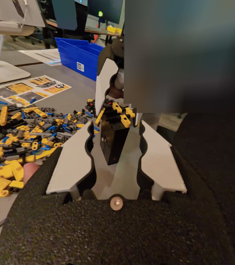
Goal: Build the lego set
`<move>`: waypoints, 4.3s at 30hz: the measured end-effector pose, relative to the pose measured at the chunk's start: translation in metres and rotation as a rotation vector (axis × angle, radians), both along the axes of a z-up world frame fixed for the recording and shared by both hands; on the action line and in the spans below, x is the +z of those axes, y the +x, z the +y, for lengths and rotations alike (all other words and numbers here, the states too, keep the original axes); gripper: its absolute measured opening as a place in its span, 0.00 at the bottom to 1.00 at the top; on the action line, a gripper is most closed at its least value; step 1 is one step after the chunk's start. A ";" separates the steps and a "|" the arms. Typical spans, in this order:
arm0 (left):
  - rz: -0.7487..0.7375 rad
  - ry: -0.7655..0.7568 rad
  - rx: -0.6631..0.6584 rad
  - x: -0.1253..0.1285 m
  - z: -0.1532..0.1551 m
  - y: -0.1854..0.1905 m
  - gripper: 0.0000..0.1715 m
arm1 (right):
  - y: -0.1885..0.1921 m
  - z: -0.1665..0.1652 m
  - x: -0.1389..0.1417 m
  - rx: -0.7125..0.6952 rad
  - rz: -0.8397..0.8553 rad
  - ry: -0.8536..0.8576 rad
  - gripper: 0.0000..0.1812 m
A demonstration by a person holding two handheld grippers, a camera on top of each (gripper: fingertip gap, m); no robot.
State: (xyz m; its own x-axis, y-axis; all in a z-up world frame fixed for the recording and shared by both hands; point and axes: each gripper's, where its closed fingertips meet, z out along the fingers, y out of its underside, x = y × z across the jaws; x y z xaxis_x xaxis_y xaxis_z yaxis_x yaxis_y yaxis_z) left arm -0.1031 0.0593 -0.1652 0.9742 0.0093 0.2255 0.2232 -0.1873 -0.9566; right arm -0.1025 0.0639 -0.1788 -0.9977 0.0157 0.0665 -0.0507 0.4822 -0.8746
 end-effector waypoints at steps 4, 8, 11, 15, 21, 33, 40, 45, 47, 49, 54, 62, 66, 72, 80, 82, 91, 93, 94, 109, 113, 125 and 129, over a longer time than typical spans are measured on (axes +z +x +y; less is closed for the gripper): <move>0.108 -0.044 0.057 -0.006 0.008 -0.003 0.37 | 0.000 0.000 0.000 -0.029 0.002 0.005 0.31; 0.116 -0.021 0.040 -0.004 0.008 -0.001 0.37 | -0.001 0.000 0.000 -0.070 0.000 0.014 0.31; 0.114 -0.025 0.063 -0.003 0.007 -0.004 0.36 | 0.000 0.000 0.000 -0.083 0.007 0.020 0.31; 0.122 -0.061 0.060 -0.011 0.008 -0.003 0.36 | 0.001 0.000 0.000 -0.078 0.009 0.014 0.31; 0.138 -0.042 0.053 -0.007 0.009 -0.001 0.30 | 0.004 0.001 -0.001 -0.045 -0.021 0.013 0.31; 0.119 -0.031 0.031 -0.007 0.009 0.005 0.23 | 0.003 0.000 -0.003 -0.028 -0.069 -0.004 0.34; 0.149 -0.036 0.030 -0.008 0.010 0.005 0.24 | 0.004 0.001 -0.005 -0.024 -0.070 0.016 0.34; 0.173 -0.049 0.036 -0.008 0.009 0.005 0.24 | 0.004 0.001 -0.005 -0.026 -0.057 0.019 0.33; 0.177 -0.053 0.037 -0.008 0.009 0.005 0.24 | 0.004 0.001 -0.005 -0.026 -0.055 0.018 0.33; 0.182 -0.058 0.037 -0.008 0.009 0.005 0.24 | 0.003 0.001 -0.005 -0.026 -0.049 0.015 0.33; 0.186 -0.067 0.042 -0.009 0.008 0.004 0.25 | 0.003 0.001 -0.004 -0.035 -0.009 0.009 0.34; 0.203 -0.074 0.052 -0.008 0.008 0.002 0.27 | 0.003 0.001 -0.003 -0.033 0.017 0.024 0.33; 0.250 -0.078 0.066 -0.007 0.007 0.002 0.26 | 0.003 0.001 -0.002 -0.031 0.024 0.023 0.32; 0.246 -0.081 0.063 -0.008 0.007 0.003 0.25 | 0.002 0.000 -0.002 -0.030 0.023 0.024 0.32; 0.265 -0.091 0.054 -0.009 0.007 0.006 0.22 | 0.002 0.000 -0.003 -0.021 0.008 0.049 0.34; 0.262 -0.090 0.055 -0.009 0.007 0.005 0.22 | 0.002 0.000 -0.003 -0.017 0.004 0.055 0.34; 0.263 -0.089 0.073 -0.008 0.006 0.001 0.24 | 0.001 0.000 -0.004 0.006 -0.012 0.091 0.33; 0.266 -0.091 0.075 -0.008 0.006 0.001 0.24 | 0.001 0.000 -0.004 0.008 -0.013 0.092 0.33; 0.273 -0.091 0.080 -0.008 0.006 0.001 0.25 | 0.001 0.000 -0.004 0.009 -0.015 0.092 0.33; 0.391 -0.110 0.096 -0.006 0.004 0.001 0.24 | 0.001 -0.001 -0.004 0.010 -0.017 0.107 0.33; 0.380 -0.110 0.090 -0.007 0.003 0.003 0.23 | 0.001 -0.001 -0.004 0.011 -0.014 0.108 0.33; 0.394 -0.110 0.104 -0.006 0.003 0.000 0.27 | 0.004 0.000 -0.005 0.030 -0.017 0.133 0.32; 0.375 -0.104 0.105 -0.006 0.004 -0.001 0.29 | 0.004 0.000 -0.005 0.024 -0.024 0.136 0.31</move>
State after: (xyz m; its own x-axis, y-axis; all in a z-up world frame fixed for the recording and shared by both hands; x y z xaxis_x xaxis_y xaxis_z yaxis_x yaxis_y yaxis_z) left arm -0.1045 0.0630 -0.1709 0.9812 0.1175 -0.1528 -0.1145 -0.2825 -0.9524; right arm -0.0986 0.0638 -0.1838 -0.9990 -0.0152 0.0424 -0.0431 0.5950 -0.8026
